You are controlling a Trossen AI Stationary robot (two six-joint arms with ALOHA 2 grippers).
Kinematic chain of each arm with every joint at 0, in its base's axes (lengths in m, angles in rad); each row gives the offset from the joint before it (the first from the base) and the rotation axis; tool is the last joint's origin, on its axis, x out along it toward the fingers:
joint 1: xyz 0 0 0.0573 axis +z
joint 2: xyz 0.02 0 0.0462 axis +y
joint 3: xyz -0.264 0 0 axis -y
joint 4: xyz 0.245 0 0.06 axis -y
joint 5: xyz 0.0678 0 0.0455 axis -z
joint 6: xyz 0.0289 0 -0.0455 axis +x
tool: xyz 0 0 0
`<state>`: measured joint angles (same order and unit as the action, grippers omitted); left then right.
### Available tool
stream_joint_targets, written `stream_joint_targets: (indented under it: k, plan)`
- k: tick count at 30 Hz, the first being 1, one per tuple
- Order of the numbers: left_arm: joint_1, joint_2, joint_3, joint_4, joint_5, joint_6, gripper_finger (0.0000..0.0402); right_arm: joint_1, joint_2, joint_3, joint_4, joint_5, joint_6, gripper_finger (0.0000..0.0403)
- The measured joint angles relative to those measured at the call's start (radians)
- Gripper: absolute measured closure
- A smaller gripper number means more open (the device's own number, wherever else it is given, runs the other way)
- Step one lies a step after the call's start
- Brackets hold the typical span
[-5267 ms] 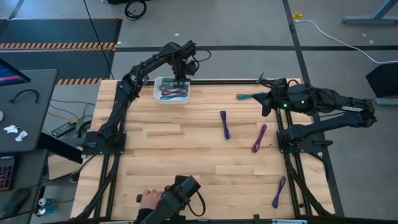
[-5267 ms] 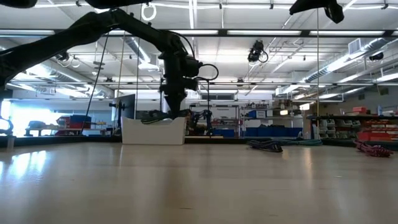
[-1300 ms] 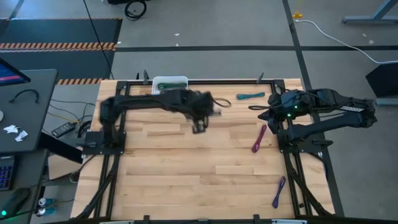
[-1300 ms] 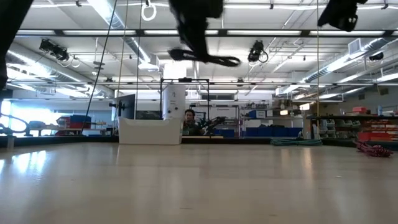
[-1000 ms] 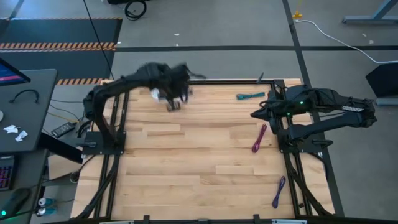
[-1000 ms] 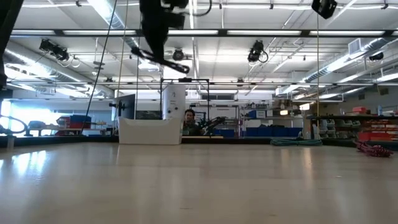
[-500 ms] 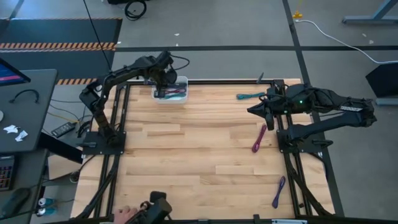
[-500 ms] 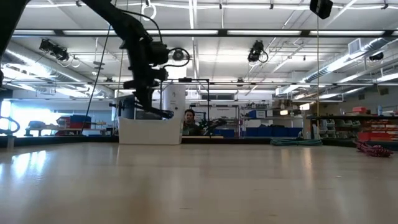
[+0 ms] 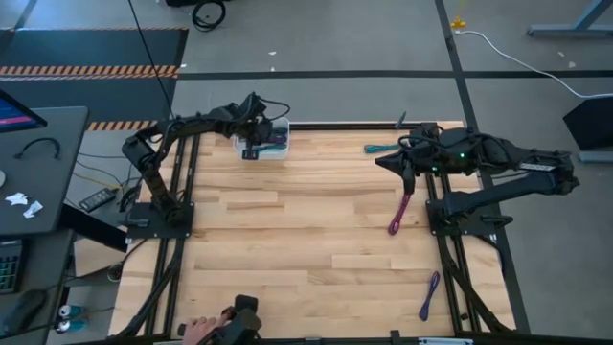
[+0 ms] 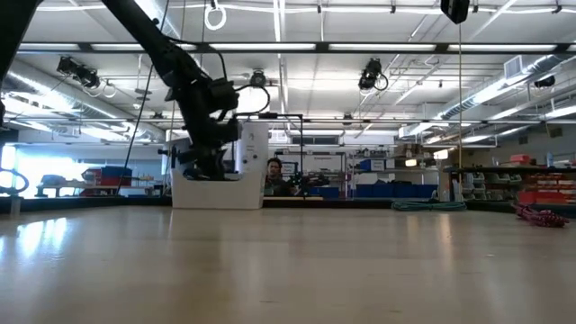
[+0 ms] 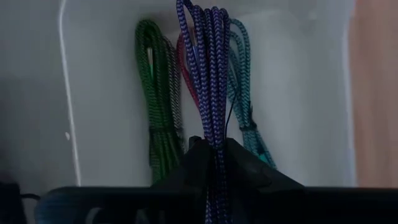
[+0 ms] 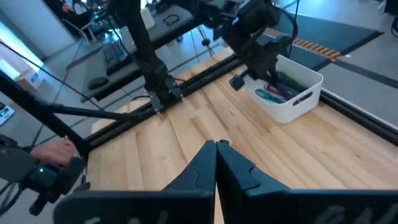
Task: Pick and place USB-C Cables
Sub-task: Put the top violet charger cable into the white bin, then put the pink charger cable into the white bin
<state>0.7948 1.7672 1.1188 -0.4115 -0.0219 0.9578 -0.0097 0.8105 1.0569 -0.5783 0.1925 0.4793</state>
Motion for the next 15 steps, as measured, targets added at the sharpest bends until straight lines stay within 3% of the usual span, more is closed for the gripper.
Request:
stream_joint_targets:
  k: [6,15]
  plan:
    - [0.001,0.000,-0.067,0.159,-0.068,-0.003,0.0339,0.000,0.017,0.000,0.020,0.000,0.016,0.0393]
    - [0.000,-0.033,-0.070,0.144,-0.081,-0.062,0.0220,0.000,0.029,0.000,0.016,-0.004,0.037,0.0393]
